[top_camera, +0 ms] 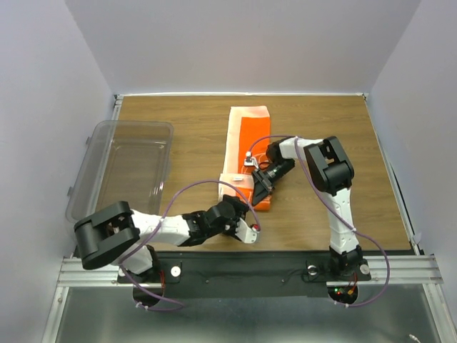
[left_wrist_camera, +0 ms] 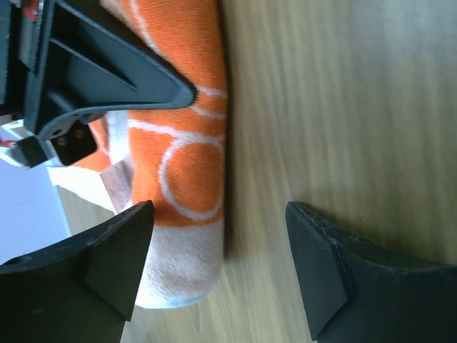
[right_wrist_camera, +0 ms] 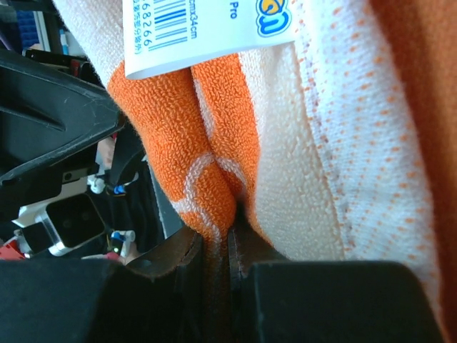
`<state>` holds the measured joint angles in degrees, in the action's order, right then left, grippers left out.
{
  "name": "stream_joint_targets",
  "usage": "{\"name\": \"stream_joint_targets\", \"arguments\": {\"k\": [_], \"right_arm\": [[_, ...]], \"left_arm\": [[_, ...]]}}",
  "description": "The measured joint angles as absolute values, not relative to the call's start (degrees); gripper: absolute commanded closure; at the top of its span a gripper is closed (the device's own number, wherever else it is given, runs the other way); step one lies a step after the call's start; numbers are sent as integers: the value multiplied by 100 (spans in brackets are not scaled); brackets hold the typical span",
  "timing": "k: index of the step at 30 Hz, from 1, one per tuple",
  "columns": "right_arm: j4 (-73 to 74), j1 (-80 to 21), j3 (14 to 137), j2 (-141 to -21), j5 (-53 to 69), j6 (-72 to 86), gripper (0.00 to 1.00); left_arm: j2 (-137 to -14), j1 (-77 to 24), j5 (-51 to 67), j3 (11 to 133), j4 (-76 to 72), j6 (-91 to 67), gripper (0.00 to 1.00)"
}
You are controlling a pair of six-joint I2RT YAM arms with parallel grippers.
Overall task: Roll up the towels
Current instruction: Roll the towel
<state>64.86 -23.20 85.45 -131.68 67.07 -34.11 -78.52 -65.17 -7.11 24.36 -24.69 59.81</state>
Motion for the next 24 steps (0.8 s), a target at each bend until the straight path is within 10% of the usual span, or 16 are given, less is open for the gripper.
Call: {"name": "stream_joint_targets", "arguments": {"k": [7,13,17,24], "right_arm": [[6718,-2320,8591,-13240,6709,-3535,84],[6906,-2320,8652,-13281,6705,-3712,86],[7052,-2307,8753,-13288,6630,-3817,70],[7349,-1949,9784,-13273,6442,-3516,2]], "left_arm": [[-8825,-6517,-1249,2794,-3350,6042,30],[-9183,-6519,-1319,2853,-3586,6007,67],[-9282,-6519,-1282,3092,-3188,5806,77],[-9240,-6475,-454,4082,-1378,5076,80]]}}
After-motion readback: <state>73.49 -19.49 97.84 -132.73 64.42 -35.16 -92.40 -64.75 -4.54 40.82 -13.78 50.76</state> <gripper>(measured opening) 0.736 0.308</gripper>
